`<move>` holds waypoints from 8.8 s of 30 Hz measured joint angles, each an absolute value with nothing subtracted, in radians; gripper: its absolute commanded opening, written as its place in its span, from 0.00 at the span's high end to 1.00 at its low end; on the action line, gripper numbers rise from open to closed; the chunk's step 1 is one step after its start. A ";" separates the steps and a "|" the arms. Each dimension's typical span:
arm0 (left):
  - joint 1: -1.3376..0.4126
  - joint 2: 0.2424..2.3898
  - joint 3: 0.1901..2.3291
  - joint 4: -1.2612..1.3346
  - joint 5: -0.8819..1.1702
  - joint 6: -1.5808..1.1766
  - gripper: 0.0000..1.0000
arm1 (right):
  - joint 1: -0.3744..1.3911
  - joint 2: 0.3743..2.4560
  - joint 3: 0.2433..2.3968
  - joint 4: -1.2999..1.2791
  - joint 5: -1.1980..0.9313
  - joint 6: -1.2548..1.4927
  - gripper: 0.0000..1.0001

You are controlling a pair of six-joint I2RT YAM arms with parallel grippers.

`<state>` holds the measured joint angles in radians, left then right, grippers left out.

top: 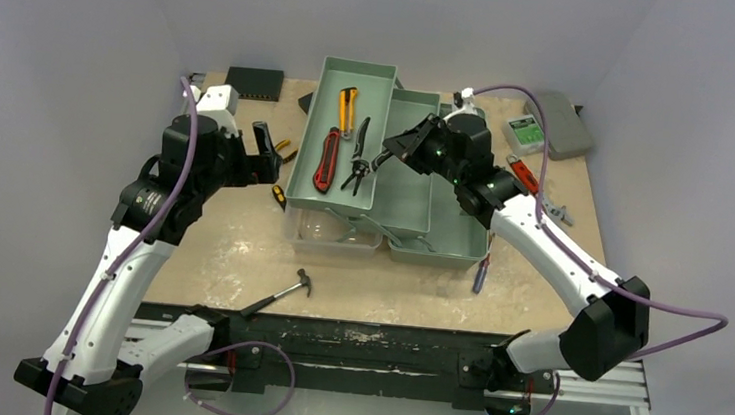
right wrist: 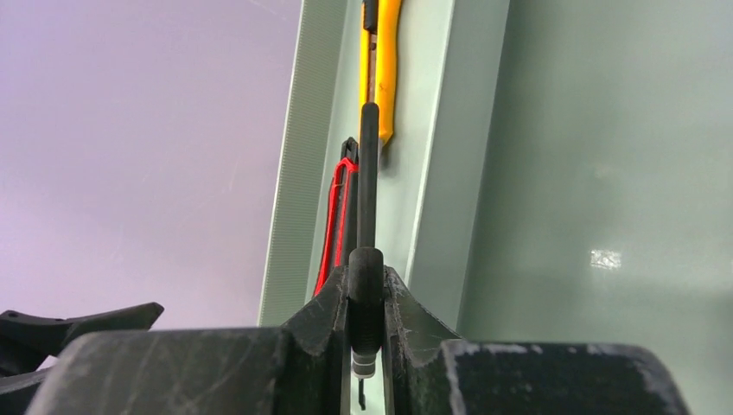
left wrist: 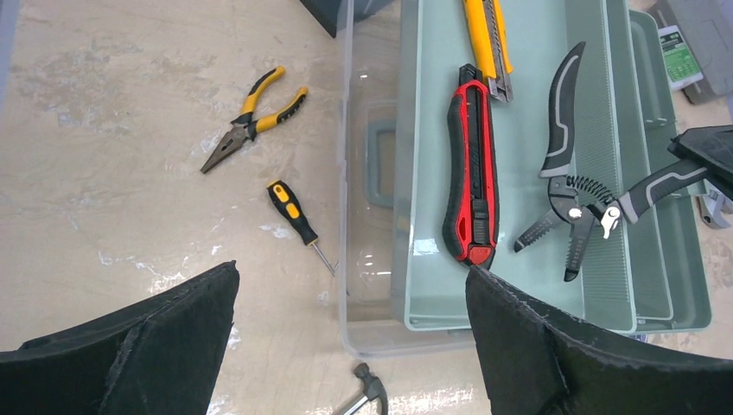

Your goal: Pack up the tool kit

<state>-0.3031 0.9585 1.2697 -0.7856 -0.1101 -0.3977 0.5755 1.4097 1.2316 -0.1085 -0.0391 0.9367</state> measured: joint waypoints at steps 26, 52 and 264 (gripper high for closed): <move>-0.303 0.899 1.114 -0.713 -0.070 -0.382 0.00 | 0.514 1.195 1.349 -0.274 0.019 0.811 1.00; -0.288 1.000 1.169 -0.691 0.128 -0.321 0.00 | 0.314 1.637 1.401 -0.360 -0.359 0.655 1.00; -0.282 0.738 1.000 -0.540 0.292 -0.268 0.06 | 0.516 1.515 1.417 -0.447 -0.076 0.639 0.36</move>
